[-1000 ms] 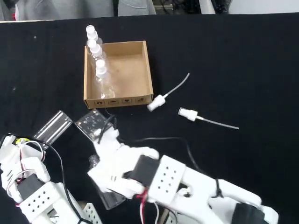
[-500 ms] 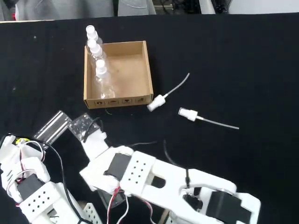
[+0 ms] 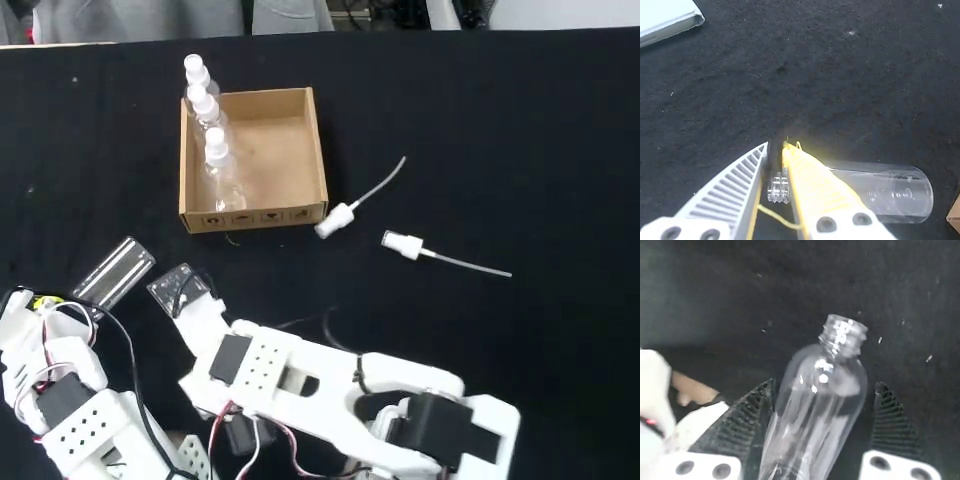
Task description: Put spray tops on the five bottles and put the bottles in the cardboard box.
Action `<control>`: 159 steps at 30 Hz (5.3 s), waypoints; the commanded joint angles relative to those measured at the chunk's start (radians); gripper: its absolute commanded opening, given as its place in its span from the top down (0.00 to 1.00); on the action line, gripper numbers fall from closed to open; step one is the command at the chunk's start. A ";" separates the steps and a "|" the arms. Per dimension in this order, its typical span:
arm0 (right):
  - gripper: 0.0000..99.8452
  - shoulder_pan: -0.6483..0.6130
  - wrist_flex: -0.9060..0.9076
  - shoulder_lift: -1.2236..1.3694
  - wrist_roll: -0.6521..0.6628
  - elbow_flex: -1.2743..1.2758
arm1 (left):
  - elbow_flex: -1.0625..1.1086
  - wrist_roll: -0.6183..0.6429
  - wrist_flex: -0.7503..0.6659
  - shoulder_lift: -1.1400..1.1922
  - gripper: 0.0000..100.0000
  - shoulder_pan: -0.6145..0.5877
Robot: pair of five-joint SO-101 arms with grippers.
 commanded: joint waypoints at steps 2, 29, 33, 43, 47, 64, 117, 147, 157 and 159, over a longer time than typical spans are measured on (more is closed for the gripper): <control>0.73 -0.011 -0.011 0.018 -0.009 -0.070 | -0.076 -0.008 -0.026 -0.014 0.95 -0.012; 0.74 0.147 0.095 -0.107 -0.012 -0.094 | -0.074 -0.008 -0.026 -0.014 0.95 -0.012; 0.73 0.167 0.095 -0.107 -0.066 -0.094 | -0.074 -0.008 -0.026 -0.014 0.95 -0.012; 0.73 0.170 0.095 -0.108 -0.069 -0.094 | -0.074 -0.008 -0.026 -0.014 0.95 -0.012; 0.74 0.169 0.095 -0.107 -0.071 -0.090 | -0.074 -0.008 -0.026 -0.014 0.95 -0.012; 0.85 0.158 0.095 -0.099 -0.051 -0.071 | -0.073 -0.008 -0.026 -0.014 0.95 -0.012; 0.70 0.338 0.178 0.019 0.534 -0.199 | -0.071 -0.008 -0.026 -0.014 0.95 -0.013; 0.91 0.393 0.226 0.177 0.735 -0.317 | -0.071 -0.008 -0.026 -0.014 0.95 -0.013; 0.91 0.417 0.330 -0.013 0.861 -0.274 | -0.064 -0.008 -0.028 -0.014 0.96 -0.012; 0.91 0.437 0.330 -0.065 0.872 -0.254 | -0.064 -0.008 -0.028 -0.014 0.96 -0.008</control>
